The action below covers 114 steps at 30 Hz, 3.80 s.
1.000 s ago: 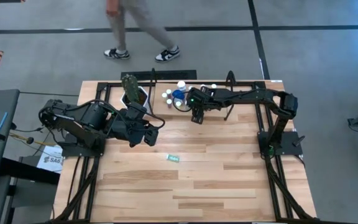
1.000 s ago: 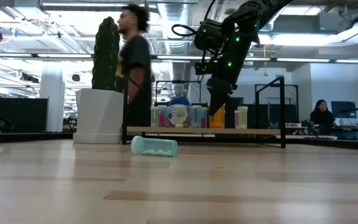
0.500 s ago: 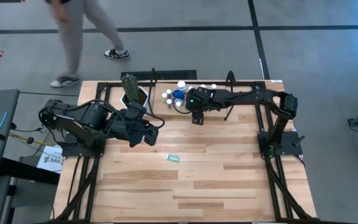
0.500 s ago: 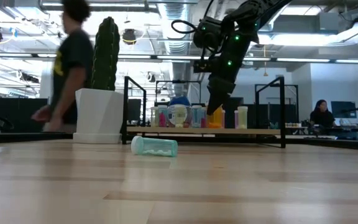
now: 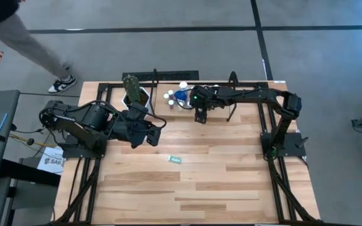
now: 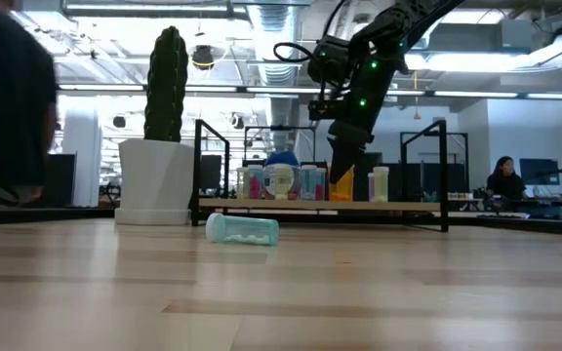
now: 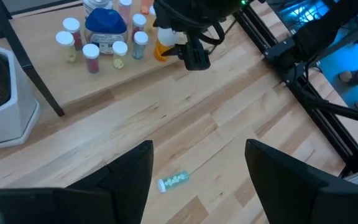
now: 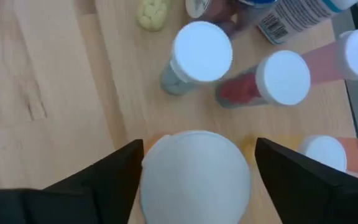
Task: Pick and place medicine bottles onto shelf by color
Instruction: Put the large orange pill bottle on the shelf, then put the small blue pill bottle on the shelf
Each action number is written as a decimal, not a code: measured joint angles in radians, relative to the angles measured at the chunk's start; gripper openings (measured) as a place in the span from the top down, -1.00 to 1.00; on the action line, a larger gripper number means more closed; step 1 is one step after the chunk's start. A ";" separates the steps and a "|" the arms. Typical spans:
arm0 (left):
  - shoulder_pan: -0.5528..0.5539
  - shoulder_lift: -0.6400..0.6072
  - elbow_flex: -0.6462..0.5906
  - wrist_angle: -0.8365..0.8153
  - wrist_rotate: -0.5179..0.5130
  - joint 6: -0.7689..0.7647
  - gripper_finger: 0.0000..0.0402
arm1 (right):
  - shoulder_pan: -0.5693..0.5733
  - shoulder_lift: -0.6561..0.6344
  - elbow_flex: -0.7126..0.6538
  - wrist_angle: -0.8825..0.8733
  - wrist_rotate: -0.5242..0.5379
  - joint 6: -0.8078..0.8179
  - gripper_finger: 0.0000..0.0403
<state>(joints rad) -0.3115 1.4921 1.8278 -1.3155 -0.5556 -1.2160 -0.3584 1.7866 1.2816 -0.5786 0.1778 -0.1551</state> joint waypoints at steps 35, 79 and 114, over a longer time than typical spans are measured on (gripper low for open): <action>-0.229 -0.022 -0.001 -0.259 0.095 -0.032 -0.19 | 0.451 0.001 0.312 -0.180 -0.088 0.458 -0.65; -0.578 0.145 -0.003 -0.251 -0.036 -0.605 -0.19 | 0.505 0.445 0.409 -0.030 -0.141 0.631 -0.65; -0.567 0.144 -0.003 -0.241 -0.060 -0.629 -0.19 | 0.438 0.345 0.710 -0.452 -0.166 0.333 0.44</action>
<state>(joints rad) -0.8781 1.6363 1.8244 -1.5561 -0.6159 -1.8448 0.0801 2.1314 1.9915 -1.0305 0.0117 0.1781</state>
